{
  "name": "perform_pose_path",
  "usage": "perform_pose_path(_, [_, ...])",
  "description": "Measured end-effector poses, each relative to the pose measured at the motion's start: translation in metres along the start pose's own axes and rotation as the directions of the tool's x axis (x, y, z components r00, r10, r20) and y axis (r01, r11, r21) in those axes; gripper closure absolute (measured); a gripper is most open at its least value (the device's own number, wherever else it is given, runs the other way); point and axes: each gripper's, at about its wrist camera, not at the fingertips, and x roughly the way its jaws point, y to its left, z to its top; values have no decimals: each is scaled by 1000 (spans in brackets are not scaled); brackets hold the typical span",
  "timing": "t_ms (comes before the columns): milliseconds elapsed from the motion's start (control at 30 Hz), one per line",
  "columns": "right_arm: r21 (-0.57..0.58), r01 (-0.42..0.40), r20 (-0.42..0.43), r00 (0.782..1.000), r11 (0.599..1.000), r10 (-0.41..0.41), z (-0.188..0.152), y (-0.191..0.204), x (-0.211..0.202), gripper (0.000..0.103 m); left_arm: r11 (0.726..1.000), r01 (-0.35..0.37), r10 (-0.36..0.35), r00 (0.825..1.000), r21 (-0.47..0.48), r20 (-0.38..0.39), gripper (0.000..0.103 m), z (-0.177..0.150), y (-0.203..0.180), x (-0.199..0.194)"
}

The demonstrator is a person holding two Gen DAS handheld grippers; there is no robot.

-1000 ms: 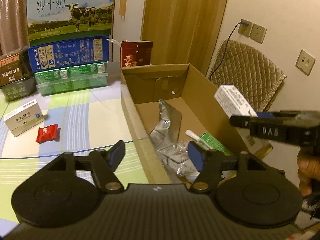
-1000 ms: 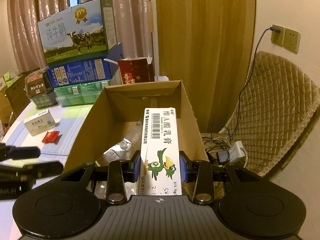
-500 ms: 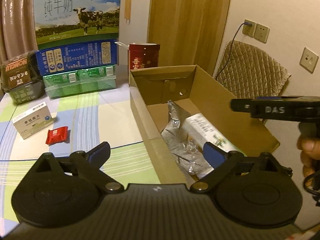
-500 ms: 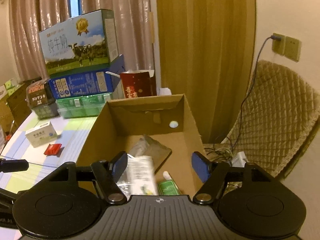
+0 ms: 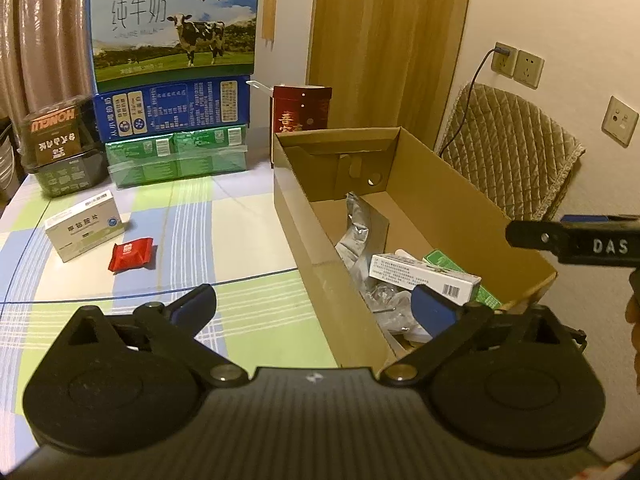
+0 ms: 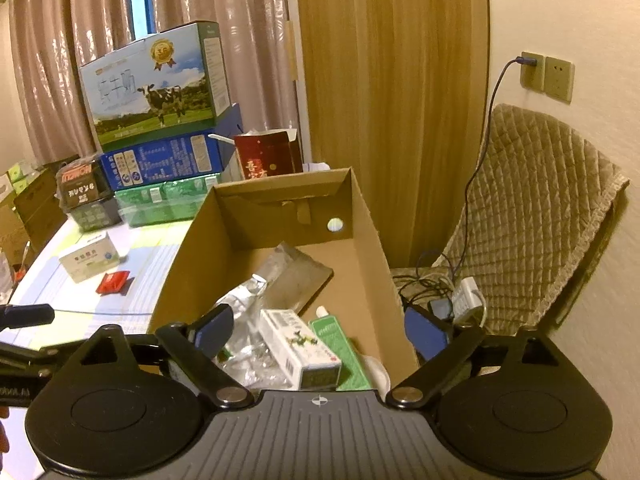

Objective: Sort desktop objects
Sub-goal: 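Withdraw both open tools from the cardboard box back over the table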

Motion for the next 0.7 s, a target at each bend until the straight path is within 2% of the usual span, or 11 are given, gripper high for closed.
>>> perform_pose_path(333, [-34,-14,-24,1000,999,14,-20,24,-27,2,1000,-6,6,1000,-10,18,1,-11,12,-29])
perform_pose_path(700, [-91,-90,6,996,992,90,-16,62,-56,2,995,-102,101,993,13,65,1,-26,53,-88])
